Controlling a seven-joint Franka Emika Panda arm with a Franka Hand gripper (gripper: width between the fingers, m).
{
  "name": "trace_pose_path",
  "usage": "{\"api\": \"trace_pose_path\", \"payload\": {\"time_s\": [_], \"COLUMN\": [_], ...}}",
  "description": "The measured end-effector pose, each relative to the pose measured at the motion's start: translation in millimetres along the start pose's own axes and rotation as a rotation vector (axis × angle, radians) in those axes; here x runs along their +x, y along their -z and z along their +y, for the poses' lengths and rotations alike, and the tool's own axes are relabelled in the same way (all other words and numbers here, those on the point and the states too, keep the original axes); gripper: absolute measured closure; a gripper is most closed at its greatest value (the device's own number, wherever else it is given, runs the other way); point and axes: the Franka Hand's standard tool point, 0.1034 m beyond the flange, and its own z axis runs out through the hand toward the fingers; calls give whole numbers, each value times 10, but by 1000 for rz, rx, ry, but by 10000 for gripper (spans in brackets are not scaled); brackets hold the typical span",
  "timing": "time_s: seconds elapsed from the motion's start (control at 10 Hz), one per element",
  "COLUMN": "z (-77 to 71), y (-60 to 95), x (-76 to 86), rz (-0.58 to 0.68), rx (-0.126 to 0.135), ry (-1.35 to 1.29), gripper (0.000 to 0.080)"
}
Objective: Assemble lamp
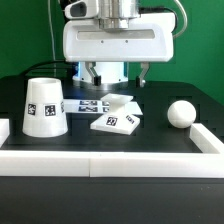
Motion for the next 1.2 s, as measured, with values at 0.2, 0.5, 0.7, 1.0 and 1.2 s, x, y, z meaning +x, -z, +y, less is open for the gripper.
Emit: {"api": "trace_pose_path", "payload": {"time_s": [0.2, 0.5, 0.7, 1.0, 1.2], "z": [114, 193, 191, 190, 163], "y": [-50, -165, -168, -235, -351], "x": [-149, -356, -360, -388, -505], "rz": [-55, -127, -129, -98, -95], "rx": [6, 7, 7, 4, -7], "ry": [-56, -88, -87, -68, -53], "gripper": [100, 100, 100, 100, 100]}}
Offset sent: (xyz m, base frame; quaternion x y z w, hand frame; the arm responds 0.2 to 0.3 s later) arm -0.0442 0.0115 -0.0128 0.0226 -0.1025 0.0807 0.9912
